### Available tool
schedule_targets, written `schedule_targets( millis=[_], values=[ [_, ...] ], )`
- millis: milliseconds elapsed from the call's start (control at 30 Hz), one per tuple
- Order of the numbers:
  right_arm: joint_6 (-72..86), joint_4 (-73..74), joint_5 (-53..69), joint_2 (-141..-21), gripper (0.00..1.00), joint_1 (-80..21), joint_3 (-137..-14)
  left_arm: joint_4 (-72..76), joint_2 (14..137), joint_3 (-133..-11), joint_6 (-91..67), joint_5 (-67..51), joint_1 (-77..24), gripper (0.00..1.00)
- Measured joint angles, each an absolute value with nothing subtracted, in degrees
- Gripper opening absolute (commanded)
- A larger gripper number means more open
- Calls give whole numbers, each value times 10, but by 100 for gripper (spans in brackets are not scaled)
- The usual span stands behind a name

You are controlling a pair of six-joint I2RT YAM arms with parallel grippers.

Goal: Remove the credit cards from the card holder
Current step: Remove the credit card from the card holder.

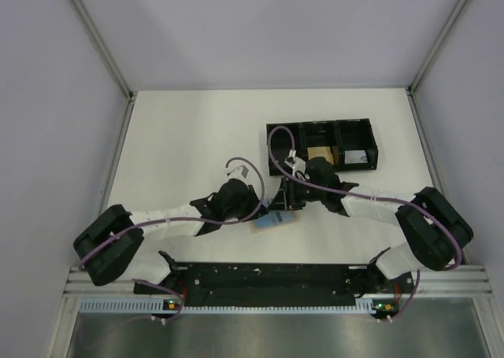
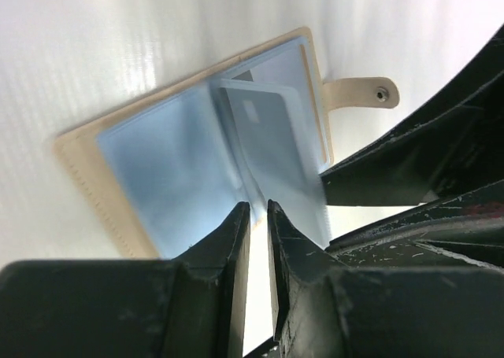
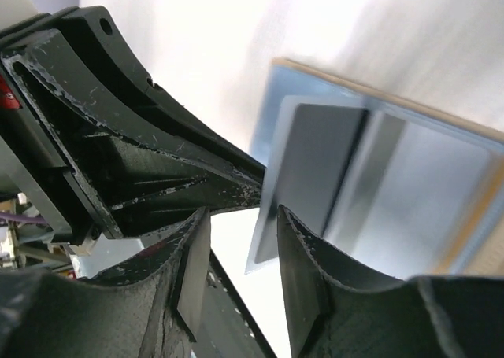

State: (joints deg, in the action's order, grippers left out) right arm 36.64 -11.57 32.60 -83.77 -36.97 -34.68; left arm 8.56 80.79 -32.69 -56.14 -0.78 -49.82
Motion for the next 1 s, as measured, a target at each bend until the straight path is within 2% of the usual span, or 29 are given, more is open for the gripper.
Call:
schedule_targets(
  millis=[100, 233, 500, 633, 800, 1000],
  values=[
    [368, -123, 328, -842, 50, -387, -364, 73, 750, -300, -571, 20, -498, 21],
    [373, -139, 332, -868, 53, -407, -387, 53, 679, -265, -582, 53, -498, 22],
    [371, -123, 320, -889, 49, -415, -399, 13, 591, -230, -590, 89, -498, 22],
    [365, -110, 296, -889, 46, -408, -406, 19, 607, -233, -585, 86, -498, 21],
    [366, -112, 277, -906, 45, -387, -406, 31, 690, -268, -583, 74, -498, 18],
    [366, -112, 269, -948, 45, -381, -405, 48, 757, -295, -580, 69, -498, 11]
  ],
)
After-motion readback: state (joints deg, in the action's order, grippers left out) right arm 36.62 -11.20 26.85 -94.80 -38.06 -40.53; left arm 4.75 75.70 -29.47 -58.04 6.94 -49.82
